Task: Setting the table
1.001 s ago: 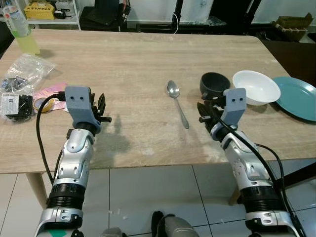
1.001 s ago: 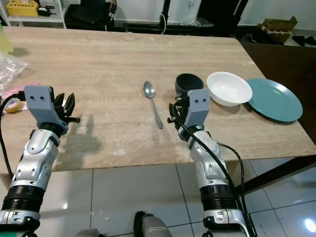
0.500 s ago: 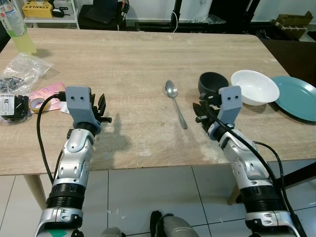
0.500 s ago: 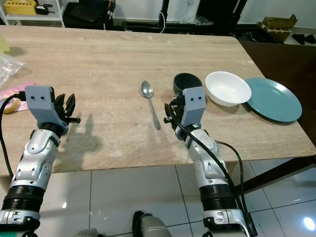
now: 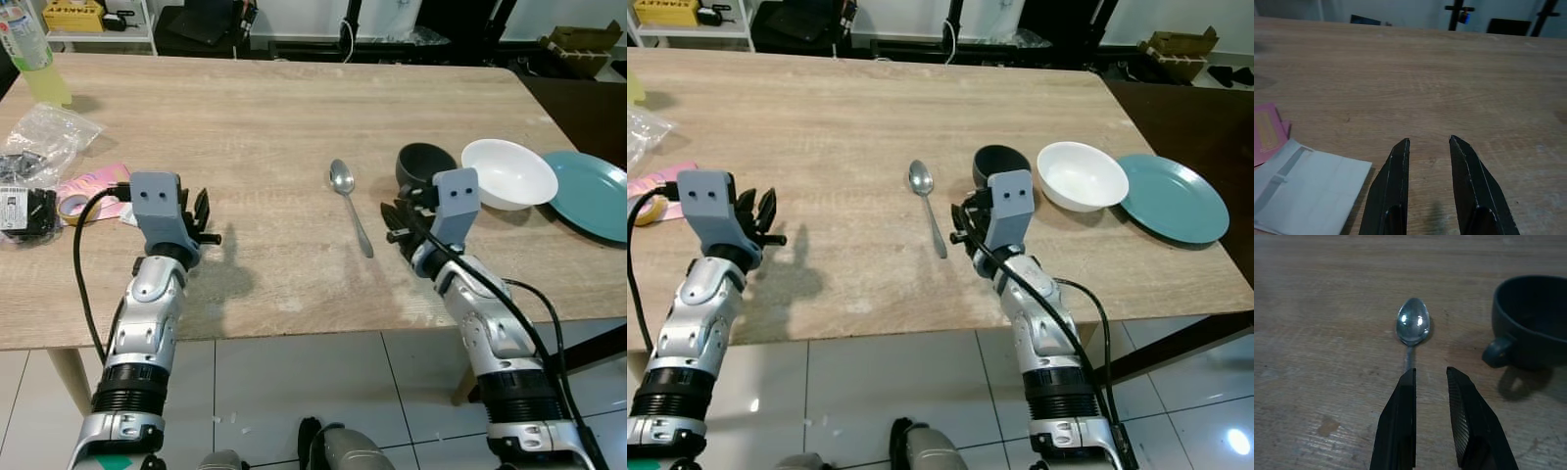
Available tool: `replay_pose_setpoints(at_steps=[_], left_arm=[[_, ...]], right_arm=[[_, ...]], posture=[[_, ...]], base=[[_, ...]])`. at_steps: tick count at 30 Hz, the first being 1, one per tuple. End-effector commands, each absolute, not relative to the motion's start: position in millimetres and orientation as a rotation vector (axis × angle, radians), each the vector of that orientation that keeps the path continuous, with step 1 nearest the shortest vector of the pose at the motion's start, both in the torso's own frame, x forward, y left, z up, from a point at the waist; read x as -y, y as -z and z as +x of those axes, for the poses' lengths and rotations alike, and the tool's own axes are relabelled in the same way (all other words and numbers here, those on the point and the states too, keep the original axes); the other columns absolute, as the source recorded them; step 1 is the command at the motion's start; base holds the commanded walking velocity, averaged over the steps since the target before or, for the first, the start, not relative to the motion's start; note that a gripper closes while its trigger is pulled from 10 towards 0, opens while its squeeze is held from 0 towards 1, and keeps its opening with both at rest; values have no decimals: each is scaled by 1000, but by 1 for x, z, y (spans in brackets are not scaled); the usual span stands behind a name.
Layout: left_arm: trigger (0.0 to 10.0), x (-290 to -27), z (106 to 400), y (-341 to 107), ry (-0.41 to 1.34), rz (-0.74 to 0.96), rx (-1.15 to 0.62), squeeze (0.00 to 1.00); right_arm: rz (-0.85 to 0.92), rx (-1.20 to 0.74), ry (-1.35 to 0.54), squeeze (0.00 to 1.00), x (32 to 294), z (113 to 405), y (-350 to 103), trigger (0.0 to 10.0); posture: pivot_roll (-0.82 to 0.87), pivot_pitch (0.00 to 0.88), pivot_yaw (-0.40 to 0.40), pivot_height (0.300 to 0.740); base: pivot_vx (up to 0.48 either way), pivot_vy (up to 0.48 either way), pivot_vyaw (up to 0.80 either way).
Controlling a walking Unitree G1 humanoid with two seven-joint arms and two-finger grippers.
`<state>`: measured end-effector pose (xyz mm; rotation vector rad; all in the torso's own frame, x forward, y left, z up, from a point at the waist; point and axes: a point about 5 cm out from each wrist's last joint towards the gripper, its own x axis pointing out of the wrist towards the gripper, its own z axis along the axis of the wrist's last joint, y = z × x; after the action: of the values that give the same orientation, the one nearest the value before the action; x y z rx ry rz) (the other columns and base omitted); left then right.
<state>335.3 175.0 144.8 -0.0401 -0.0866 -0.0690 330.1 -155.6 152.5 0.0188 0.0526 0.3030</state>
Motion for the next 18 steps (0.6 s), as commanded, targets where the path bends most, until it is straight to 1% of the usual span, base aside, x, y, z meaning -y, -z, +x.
replay_pose_setpoints(at_steps=[1, 18], left_arm=[[10000, -176, 333, -139, 71, -56, 63, 0], [10000, -171, 333, -137, 91, -49, 49, 0]], right_arm=[[20, -66, -316, 0, 152, 327, -150, 10000], [21, -95, -305, 0, 152, 326, -151, 10000]], posture=[[58, 93, -37, 740], [55, 94, -33, 740]], base=[[0, 0, 0], [0, 0, 0]])
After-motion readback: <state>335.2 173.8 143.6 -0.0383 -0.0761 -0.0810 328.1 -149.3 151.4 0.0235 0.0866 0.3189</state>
